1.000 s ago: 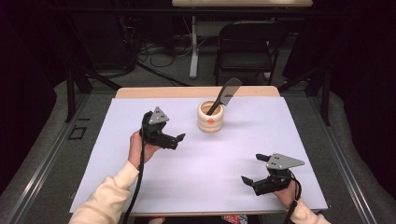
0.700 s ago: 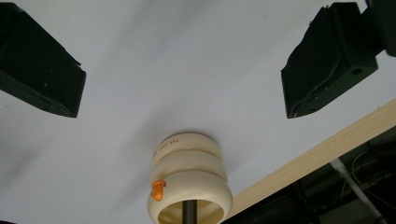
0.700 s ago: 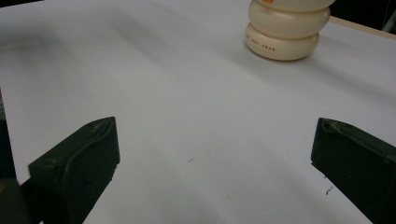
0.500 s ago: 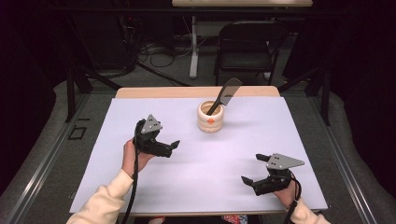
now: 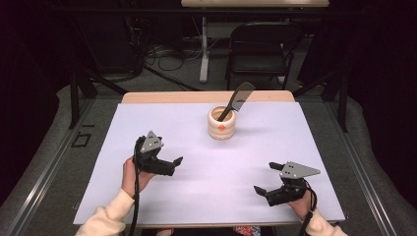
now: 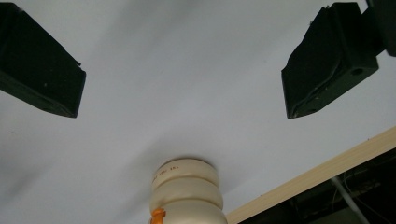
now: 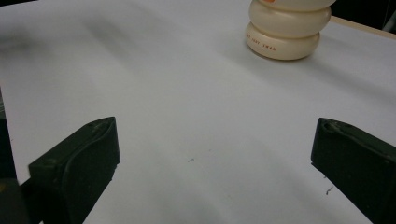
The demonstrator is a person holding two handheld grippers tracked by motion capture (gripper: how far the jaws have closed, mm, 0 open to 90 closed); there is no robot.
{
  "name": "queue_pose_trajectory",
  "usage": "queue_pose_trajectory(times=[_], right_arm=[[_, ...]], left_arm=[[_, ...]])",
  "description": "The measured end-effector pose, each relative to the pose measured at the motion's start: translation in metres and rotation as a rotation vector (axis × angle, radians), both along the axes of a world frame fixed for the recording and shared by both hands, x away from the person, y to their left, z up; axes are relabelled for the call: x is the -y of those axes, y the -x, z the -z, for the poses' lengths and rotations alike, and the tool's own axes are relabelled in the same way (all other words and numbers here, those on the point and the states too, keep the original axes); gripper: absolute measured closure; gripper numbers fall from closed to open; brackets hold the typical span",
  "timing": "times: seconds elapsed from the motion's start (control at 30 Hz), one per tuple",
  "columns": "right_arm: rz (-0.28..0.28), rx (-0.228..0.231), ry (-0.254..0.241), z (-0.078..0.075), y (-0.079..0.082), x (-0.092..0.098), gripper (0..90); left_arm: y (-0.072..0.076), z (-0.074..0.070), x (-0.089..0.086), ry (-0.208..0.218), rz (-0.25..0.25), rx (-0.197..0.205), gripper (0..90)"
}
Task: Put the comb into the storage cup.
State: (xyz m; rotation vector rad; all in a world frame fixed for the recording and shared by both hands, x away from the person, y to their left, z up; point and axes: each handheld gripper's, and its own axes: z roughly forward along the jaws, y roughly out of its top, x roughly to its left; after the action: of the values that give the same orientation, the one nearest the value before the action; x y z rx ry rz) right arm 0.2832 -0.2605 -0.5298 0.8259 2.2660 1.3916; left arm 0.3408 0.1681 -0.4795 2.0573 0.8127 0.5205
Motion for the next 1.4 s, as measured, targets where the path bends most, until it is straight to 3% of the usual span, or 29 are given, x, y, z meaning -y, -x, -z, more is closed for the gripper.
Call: queue_pose_trajectory(times=[0.53,1.03,1.4], right_arm=[[-0.007,-0.002,0.002,0.000,0.000,-0.001,0.6],[-0.002,-0.011,0.008,0.001,-0.001,-0.001,0.6],[-0.003,-0.014,0.006,0.002,-0.001,-0.002,0.6]], left_arm=[[0.021,0.010,-0.017,0.010,-0.025,0.005,0.0],[0.038,0.025,-0.040,0.015,-0.067,-0.024,0.0],[0.048,0.031,-0.046,0.026,-0.080,-0.027,0.0]])
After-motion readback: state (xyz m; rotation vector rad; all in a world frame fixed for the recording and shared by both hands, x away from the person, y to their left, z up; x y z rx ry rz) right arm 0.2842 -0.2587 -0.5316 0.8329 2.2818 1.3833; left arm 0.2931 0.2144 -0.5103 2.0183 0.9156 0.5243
